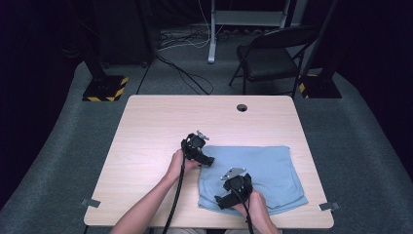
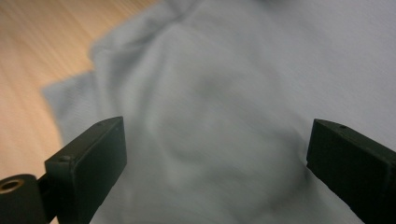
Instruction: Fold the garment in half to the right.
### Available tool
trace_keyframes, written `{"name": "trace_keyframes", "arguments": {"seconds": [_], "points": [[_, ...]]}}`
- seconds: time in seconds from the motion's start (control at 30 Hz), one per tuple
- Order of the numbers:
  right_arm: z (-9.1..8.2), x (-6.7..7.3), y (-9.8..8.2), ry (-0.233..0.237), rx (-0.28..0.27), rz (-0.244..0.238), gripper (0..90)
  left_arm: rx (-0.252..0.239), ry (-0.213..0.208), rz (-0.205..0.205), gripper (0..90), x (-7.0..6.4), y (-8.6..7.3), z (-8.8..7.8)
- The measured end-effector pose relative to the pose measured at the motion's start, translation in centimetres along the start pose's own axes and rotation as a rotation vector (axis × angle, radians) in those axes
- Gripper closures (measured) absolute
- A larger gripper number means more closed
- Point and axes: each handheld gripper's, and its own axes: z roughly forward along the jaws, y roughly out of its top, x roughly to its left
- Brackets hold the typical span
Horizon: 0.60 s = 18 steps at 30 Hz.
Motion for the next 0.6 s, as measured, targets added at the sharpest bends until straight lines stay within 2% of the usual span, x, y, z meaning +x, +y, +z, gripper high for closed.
{"name": "trace_keyframes", "arguments": {"seconds": [0.07, 0.1, 0.23, 0.33, 0.47, 0.5, 0.6], "points": [[0.2, 1.4, 0.9, 0.016, -0.004, -0.015, 3.7, 0.01, -0.005, 0.003, 4.5, 0.3, 0.3, -0.1], [0.2, 1.4, 0.9, 0.016, -0.004, -0.015, 3.7, 0.01, -0.005, 0.003, 5.5, 0.3, 0.3, -0.1], [1.2, 3.2, 1.8, 0.036, 0.017, -0.024, 3.0, 0.029, -0.016, 0.04, 8.6, 0.0, 0.7, 0.2], [1.5, 3.8, 2.0, 0.043, 0.026, -0.03, 3.0, 0.034, -0.024, 0.042, 11.2, 0.0, 0.8, 0.3], [2.0, 4.7, 2.3, 0.026, 0.041, -0.049, 6.8, 0.038, -0.05, 0.033, 17.6, 0.1, 0.9, 0.6], [2.1, 4.9, 2.3, 0.009, 0.045, -0.056, 7.9, 0.038, -0.055, 0.032, 18.9, 0.2, 0.9, 0.6], [2.1, 5.1, 2.3, 0.0, 0.052, -0.065, 12.1, 0.032, -0.066, 0.039, 22.6, 0.1, 0.9, 0.5]]}}
